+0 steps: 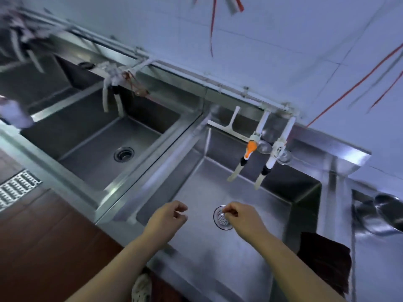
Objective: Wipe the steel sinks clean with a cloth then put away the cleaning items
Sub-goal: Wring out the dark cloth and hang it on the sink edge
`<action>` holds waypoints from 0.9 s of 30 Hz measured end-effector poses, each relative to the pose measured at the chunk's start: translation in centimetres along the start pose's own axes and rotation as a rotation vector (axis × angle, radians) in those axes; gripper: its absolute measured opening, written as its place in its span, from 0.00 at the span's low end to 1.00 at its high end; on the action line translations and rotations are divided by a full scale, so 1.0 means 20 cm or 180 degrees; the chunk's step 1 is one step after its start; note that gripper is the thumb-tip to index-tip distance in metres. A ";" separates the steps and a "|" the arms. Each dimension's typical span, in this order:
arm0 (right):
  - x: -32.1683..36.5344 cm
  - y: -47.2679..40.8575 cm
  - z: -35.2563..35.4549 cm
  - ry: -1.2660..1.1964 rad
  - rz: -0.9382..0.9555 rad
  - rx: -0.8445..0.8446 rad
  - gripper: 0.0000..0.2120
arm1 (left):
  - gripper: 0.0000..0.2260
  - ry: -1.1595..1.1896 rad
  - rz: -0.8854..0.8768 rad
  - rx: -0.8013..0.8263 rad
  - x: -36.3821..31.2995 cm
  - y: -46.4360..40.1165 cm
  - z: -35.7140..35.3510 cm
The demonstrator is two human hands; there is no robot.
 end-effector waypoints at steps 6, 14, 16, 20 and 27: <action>0.57 -0.17 -0.43 0.0005 0.0162 0.0257 0.07 | 0.08 0.0178 0.0283 -0.0276 0.44 -0.07 0.58; 1.15 -0.38 -0.75 -0.0223 0.0326 0.0448 0.08 | 0.07 0.0298 0.0356 -0.0498 0.78 -0.15 1.16; 1.20 -0.43 -0.74 -0.0244 0.0321 0.0421 0.09 | 0.08 0.0319 0.0351 -0.0514 0.78 -0.20 1.25; 1.28 -0.55 -0.72 -0.0253 0.0335 0.0345 0.10 | 0.07 0.0393 0.0314 -0.0658 0.78 -0.28 1.39; 1.51 -0.83 -0.85 -0.0084 0.0710 0.0644 0.08 | 0.13 0.0400 0.0445 -0.1016 0.91 -0.26 1.61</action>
Point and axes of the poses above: each hand's wrist, its own y-axis away from the middle knuckle, its own z-axis out of the back of the hand, x = y × z, the point moved 10 cm from there along -y, towards the middle knuckle, and after that the axes turned 1 degree about -y, right-handed, at the moved point
